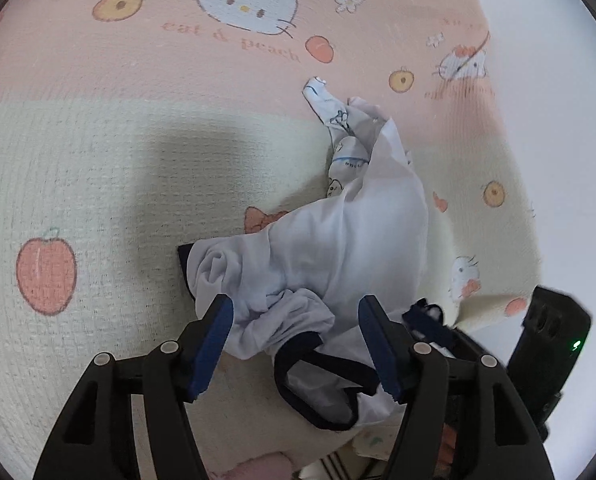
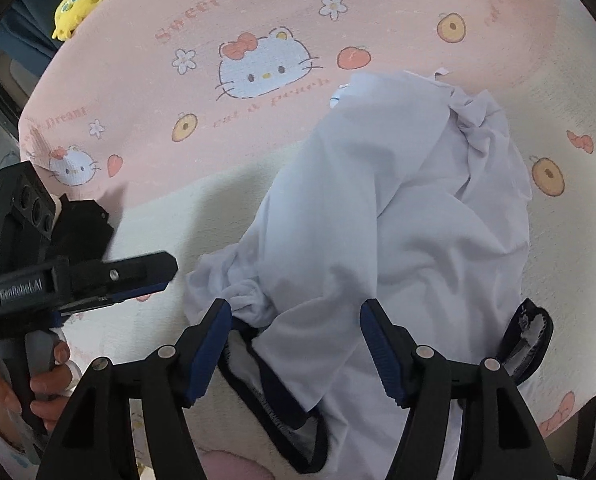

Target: Fold clothes

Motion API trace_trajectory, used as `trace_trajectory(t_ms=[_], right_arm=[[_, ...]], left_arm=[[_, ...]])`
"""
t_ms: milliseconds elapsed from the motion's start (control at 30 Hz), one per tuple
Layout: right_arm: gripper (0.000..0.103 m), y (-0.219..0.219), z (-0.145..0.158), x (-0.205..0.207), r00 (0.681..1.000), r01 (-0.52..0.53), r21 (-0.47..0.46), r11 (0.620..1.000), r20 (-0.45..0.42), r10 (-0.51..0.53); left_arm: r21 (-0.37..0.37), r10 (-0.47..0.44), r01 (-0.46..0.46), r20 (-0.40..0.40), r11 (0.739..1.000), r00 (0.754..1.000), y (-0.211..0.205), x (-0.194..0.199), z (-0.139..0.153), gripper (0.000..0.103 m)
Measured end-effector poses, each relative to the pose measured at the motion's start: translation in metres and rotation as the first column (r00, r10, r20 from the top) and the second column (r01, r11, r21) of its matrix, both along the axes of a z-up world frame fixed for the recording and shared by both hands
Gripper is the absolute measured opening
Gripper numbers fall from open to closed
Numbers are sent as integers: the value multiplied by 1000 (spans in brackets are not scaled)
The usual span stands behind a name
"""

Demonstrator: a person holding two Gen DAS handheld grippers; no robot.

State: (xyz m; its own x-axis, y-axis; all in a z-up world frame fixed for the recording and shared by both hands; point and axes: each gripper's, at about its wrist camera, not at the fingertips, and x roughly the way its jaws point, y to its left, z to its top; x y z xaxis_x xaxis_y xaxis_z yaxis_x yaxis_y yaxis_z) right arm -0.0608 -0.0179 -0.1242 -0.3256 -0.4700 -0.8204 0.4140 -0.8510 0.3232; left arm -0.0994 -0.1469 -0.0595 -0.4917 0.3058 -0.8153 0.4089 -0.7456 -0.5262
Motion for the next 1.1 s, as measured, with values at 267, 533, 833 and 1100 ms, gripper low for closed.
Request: trace_trajectory(t_ms=[267, 533, 833, 1100], right_arm=[[67, 8, -7, -25, 999, 33, 6, 999, -2, -33], [67, 27, 1, -50, 998, 59, -21, 998, -10, -59], [67, 65, 3, -96, 996, 90, -55, 994, 10, -89], [71, 107, -5, -148, 974, 215, -109, 970, 91, -206]], left_arm=[[-17, -15, 15, 43, 1000, 999, -1, -28, -11, 63], [-28, -27, 28, 47, 999, 999, 0, -61, -11, 63], [-36, -116, 117, 26, 993, 993, 9, -111, -2, 63], [-14, -155, 155, 13, 988, 988, 15, -168, 3, 63]])
